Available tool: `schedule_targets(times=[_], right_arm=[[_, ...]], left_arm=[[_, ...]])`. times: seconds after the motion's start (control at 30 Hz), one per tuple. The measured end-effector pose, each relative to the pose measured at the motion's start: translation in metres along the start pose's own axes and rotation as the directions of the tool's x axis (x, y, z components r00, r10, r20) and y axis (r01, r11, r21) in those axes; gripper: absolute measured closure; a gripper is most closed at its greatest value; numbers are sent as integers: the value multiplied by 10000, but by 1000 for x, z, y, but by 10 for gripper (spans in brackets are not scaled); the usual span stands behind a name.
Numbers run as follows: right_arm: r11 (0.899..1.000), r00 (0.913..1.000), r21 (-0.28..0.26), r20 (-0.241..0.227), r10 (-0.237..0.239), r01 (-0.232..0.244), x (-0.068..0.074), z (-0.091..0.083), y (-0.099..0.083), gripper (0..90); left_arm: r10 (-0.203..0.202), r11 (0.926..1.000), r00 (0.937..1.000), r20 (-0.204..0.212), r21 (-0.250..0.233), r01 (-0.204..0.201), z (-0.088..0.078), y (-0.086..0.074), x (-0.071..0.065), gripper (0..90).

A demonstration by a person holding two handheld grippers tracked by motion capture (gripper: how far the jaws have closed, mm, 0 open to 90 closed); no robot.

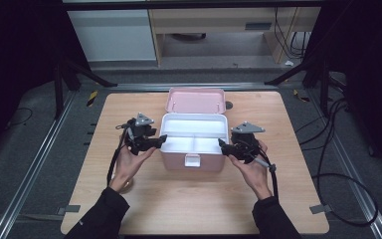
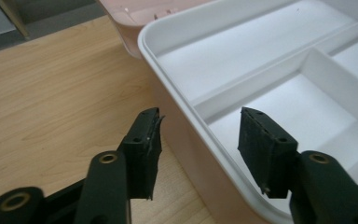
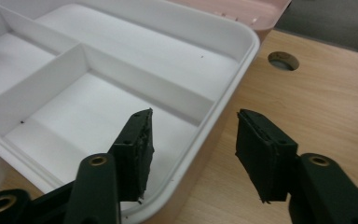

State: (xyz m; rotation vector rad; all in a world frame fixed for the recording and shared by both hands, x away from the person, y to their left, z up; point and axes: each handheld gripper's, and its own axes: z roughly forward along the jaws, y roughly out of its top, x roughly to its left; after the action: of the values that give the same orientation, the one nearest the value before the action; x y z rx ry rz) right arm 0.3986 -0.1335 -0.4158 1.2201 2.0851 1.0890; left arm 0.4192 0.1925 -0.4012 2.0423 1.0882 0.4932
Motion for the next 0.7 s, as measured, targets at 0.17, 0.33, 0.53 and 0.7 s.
schedule_targets(times=[0.17, 0.33, 0.53, 0.7], right_arm=[[9987, 9986, -424, -461, 266, -285, -16, -11, 7, 284], [9954, 9919, -594, -1070, 685, -752, -41, -24, 15, 126], [9982, 9878, -361, -1497, 418, -477, -50, -24, 30, 101], [9969, 9839, -576, -1676, -617, 527, -51, -21, 50, 241]], left_arm=[[68, 9979, 9992, 382, -639, -43, -19, 6, 14, 369], [554, 9963, 9929, 1054, -710, -481, -23, 14, 28, 357], [1398, 9877, 9654, 2200, -999, -1203, -20, 37, 39, 352], [2748, 9612, 9295, 2462, -447, -2723, -9, 52, 35, 399]])
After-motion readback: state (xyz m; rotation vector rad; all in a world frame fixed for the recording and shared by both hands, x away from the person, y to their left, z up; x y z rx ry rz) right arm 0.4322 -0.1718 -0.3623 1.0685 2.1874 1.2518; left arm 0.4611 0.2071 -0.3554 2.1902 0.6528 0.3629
